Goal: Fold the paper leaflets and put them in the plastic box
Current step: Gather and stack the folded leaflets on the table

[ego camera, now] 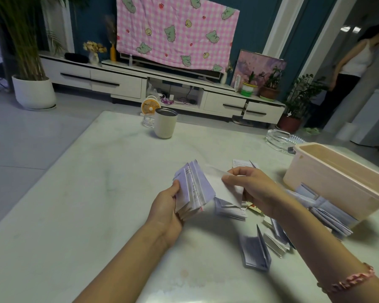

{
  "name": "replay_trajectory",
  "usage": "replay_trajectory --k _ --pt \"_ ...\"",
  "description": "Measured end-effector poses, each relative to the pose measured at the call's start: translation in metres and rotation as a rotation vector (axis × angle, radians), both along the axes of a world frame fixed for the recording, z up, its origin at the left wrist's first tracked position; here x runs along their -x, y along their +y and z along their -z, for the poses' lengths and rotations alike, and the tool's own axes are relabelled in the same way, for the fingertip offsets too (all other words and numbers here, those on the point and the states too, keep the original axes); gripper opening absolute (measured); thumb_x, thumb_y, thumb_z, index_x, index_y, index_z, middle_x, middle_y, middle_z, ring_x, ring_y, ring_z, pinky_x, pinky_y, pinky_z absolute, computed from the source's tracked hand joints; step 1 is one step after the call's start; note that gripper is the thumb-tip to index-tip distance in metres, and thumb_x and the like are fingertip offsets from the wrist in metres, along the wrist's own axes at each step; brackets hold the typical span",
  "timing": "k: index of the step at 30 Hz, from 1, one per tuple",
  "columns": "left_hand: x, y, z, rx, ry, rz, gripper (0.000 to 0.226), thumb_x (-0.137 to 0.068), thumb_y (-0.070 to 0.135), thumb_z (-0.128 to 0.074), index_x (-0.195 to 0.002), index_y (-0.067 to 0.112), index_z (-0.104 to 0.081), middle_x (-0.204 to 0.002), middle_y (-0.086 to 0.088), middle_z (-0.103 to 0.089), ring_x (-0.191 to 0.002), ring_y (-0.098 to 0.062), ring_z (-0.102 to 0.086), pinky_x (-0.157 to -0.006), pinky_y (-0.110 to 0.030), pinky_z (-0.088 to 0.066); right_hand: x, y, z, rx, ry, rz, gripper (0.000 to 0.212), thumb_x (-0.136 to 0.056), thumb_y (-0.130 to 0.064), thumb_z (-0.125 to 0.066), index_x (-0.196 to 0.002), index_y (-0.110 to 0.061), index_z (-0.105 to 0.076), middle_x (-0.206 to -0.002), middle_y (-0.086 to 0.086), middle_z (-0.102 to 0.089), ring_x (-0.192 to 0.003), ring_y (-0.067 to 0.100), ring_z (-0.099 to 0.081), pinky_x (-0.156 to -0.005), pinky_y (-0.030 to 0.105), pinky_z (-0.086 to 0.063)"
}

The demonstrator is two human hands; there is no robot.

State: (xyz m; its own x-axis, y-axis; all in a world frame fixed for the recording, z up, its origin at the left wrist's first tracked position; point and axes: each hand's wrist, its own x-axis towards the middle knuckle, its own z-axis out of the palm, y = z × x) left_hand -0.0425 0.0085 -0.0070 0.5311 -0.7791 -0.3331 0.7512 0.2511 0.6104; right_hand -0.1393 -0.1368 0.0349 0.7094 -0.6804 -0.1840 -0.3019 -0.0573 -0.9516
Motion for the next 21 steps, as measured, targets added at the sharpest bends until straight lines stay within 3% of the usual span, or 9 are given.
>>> replay_trajectory --k 2,3,6,8,14,18,21 --pt "0.0 0.0 -0.001 0.01 0.005 -0.005 0.031 -0.101 0.023 -0.034 -0.094 0.011 -0.063 -0.098 -0.006 -0.066 -0.083 -0.021 -0.062 -0.077 -0.035 -0.051 -0.001 0.002 0.003 0.023 0.003 0.011 0.013 -0.086 -0.007 -0.062 -0.076 -0.013 -0.058 -0.069 0.003 -0.059 -0.046 0.007 -0.054 -0.039 0.017 -0.04" --pt "0.0 0.001 -0.002 0.007 0.002 -0.01 0.031 -0.101 0.023 -0.034 -0.094 0.011 -0.063 -0.097 -0.006 -0.066 -0.083 -0.021 -0.062 -0.076 -0.034 -0.051 -0.001 0.003 0.003 0.037 0.008 0.0 0.013 -0.087 -0.008 -0.062 -0.076 -0.013 -0.057 -0.069 0.003 -0.059 -0.045 0.007 -0.054 -0.039 0.017 -0.04" --pt "0.0 0.002 -0.001 -0.005 -0.001 -0.034 0.031 -0.101 0.023 -0.036 -0.09 0.011 -0.062 -0.087 -0.005 -0.067 -0.068 -0.018 -0.066 -0.049 -0.024 -0.055 0.001 0.007 0.004 0.096 0.036 -0.102 0.01 -0.089 -0.01 -0.06 -0.079 -0.013 -0.061 -0.067 -0.001 -0.058 -0.047 0.005 -0.053 -0.042 0.016 -0.04" --pt "0.0 0.002 -0.002 -0.015 0.008 -0.046 0.031 -0.101 0.024 -0.036 -0.09 0.01 -0.062 -0.079 -0.004 -0.068 -0.054 -0.014 -0.067 -0.04 -0.021 -0.051 0.003 0.009 0.003 0.154 0.071 -0.199 0.01 -0.088 -0.01 -0.062 -0.079 -0.013 -0.064 -0.065 -0.003 -0.059 -0.049 0.003 -0.051 -0.045 0.014 -0.039" --pt "0.0 0.0 0.002 -0.063 -0.022 -0.037 0.03 -0.1 0.025 -0.036 -0.093 0.011 -0.061 -0.089 -0.005 -0.066 -0.075 -0.018 -0.062 -0.046 -0.019 -0.053 0.008 0.012 -0.001 0.361 0.226 -0.434 0.019 -0.083 -0.003 -0.065 -0.073 -0.019 -0.061 -0.059 -0.012 -0.055 -0.055 0.003 -0.049 -0.049 0.015 -0.04" --pt "-0.009 0.002 0.001 -0.047 -0.018 -0.08 0.029 -0.1 0.024 -0.037 -0.093 0.01 -0.062 -0.075 -0.001 -0.07 -0.061 -0.015 -0.067 -0.042 -0.018 -0.051 0.012 0.01 -0.002 0.261 0.213 -0.4 0.027 -0.085 0.006 -0.056 -0.072 -0.018 -0.06 -0.059 -0.006 -0.052 -0.053 0.007 -0.048 -0.047 0.018 -0.037" --pt "-0.017 0.003 0.0 -0.058 -0.019 -0.14 0.027 -0.1 0.024 -0.038 -0.108 0.009 -0.059 -0.083 -0.002 -0.067 -0.068 -0.015 -0.064 -0.041 -0.018 -0.051 0.013 0.008 0.001 0.173 0.147 -0.315 0.035 -0.083 0.016 -0.043 -0.068 -0.012 -0.057 -0.056 -0.001 -0.051 -0.043 0.01 -0.045 -0.041 0.021 -0.035"
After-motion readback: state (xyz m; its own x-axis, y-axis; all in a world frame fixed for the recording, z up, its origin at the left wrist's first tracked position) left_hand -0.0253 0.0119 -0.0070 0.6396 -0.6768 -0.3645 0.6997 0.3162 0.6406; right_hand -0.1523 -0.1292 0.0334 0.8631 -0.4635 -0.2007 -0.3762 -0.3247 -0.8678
